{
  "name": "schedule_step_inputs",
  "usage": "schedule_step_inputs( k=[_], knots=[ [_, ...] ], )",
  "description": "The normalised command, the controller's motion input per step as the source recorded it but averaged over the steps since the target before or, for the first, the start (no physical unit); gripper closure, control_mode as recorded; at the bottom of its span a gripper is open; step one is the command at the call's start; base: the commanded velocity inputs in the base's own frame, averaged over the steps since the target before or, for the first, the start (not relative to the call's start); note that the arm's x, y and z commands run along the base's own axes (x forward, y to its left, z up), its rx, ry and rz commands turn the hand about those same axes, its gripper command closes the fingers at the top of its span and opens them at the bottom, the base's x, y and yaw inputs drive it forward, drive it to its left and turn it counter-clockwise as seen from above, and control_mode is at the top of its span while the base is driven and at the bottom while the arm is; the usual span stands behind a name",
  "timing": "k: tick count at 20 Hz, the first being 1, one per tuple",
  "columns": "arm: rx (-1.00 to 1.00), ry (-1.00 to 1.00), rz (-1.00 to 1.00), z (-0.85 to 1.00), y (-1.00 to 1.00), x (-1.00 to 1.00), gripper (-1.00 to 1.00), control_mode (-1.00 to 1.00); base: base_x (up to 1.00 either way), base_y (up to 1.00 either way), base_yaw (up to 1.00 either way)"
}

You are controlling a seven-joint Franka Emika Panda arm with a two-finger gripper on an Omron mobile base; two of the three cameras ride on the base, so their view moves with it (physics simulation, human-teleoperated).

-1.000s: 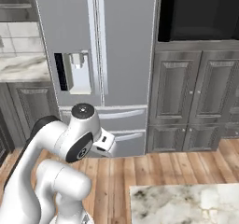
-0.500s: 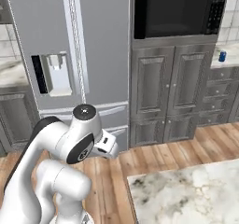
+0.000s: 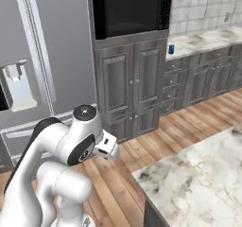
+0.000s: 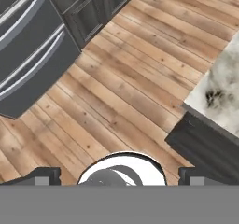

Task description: Four empty soda cans are scattered around the kitchen. Gather all the cans and cluster them next to the stove for recycling.

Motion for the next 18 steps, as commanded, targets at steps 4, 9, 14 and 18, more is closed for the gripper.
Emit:
schedule_step_inputs(
  k=[4,9,14,18],
  knots=[
    [0.0,0.0,0.0,0.0,0.0,0.0,-1.0,1.0,0.61,0.87,-0.39],
    [0.0,0.0,0.0,0.0,0.0,0.0,-1.0,1.0,0.66,0.74,-0.43],
    [0.0,0.0,0.0,0.0,0.0,0.0,-1.0,1.0,0.38,0.18,-0.46],
    [0.0,0.0,0.0,0.0,0.0,0.0,-1.0,1.0,0.55,0.12,-0.42]
  ],
)
